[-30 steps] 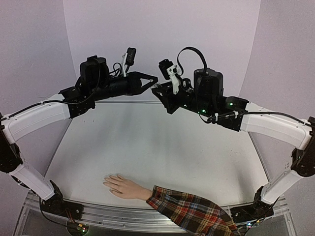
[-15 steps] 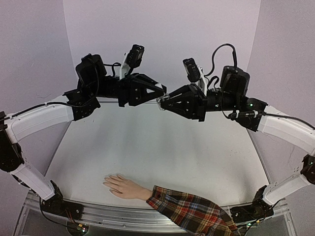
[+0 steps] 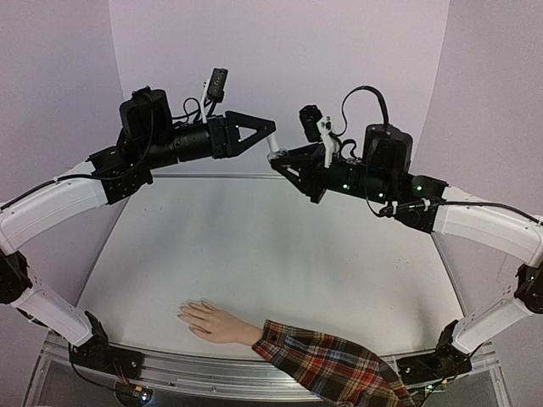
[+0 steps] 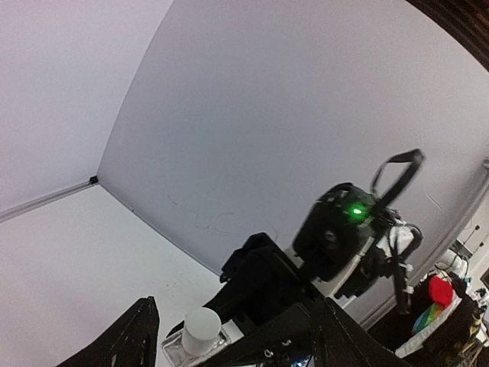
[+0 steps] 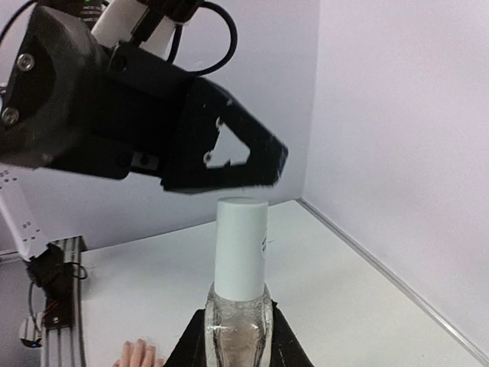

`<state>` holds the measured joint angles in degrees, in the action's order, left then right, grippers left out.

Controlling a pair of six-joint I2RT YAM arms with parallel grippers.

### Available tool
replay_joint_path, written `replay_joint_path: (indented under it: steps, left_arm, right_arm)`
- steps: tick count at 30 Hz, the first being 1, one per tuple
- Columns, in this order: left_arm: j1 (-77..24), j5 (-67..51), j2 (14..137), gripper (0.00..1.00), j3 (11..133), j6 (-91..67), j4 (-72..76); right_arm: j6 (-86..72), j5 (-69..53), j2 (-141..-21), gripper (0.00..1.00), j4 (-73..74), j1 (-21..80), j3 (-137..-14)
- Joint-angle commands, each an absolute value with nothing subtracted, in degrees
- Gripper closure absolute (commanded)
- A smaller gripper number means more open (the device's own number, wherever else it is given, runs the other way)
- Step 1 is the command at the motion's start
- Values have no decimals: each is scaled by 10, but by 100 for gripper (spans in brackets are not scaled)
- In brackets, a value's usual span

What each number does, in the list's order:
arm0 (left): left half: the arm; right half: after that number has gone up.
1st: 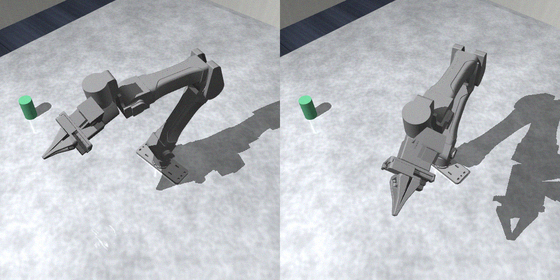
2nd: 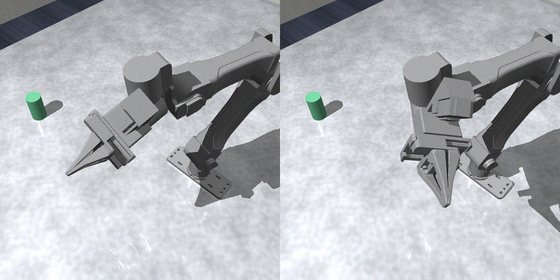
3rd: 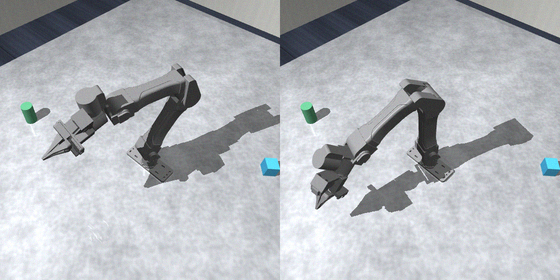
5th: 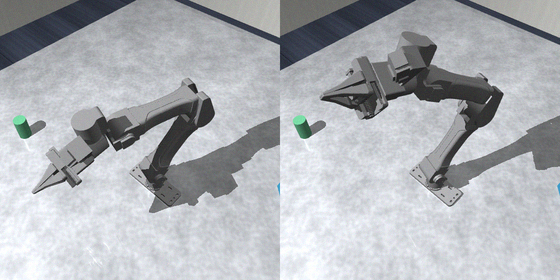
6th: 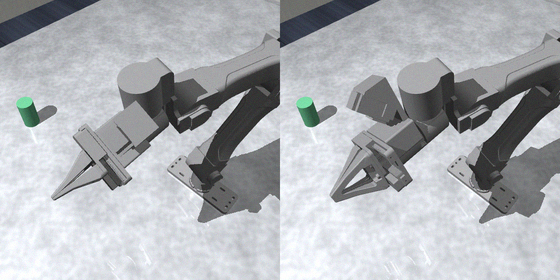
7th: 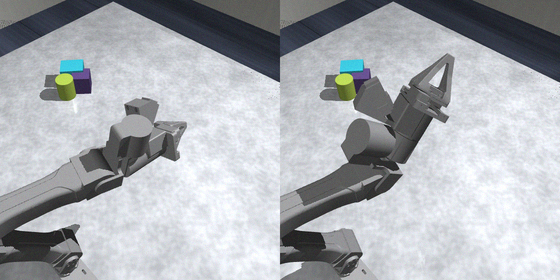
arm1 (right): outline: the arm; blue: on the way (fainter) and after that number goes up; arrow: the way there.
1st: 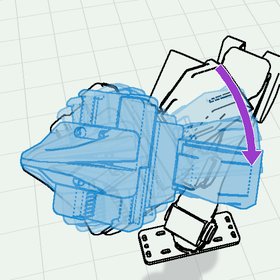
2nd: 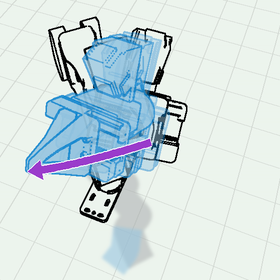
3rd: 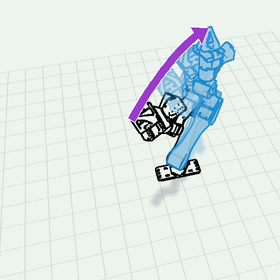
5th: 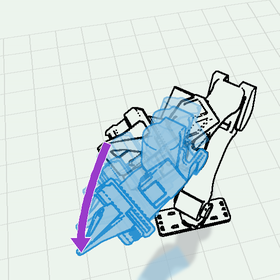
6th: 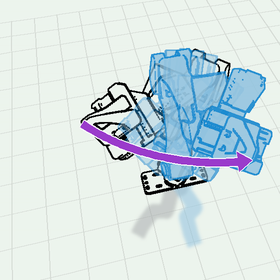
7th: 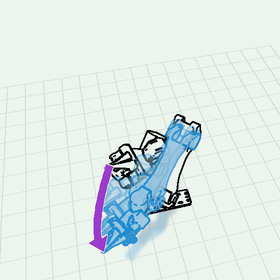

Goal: Paint the nails

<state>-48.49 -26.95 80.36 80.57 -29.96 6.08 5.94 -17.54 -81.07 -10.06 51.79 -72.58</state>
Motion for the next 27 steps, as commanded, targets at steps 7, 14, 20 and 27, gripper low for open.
replay_joint_path:
  steps: [7,14,20,27]
  left_arm:
    - [-484,-194,827,38,819,-341,57]
    - [-486,-183,824,41,804,-357,61]
    - [-487,-181,830,72,806,-358,60]
    - [-488,-271,848,97,814,-330,86]
  right_arm:
    - [135,56,-860,100,-67,582,-809]
    - [144,96,-872,100,-63,591,-821]
    - [148,109,-878,100,-62,596,-833]
    - [148,51,-865,100,-63,593,-836]
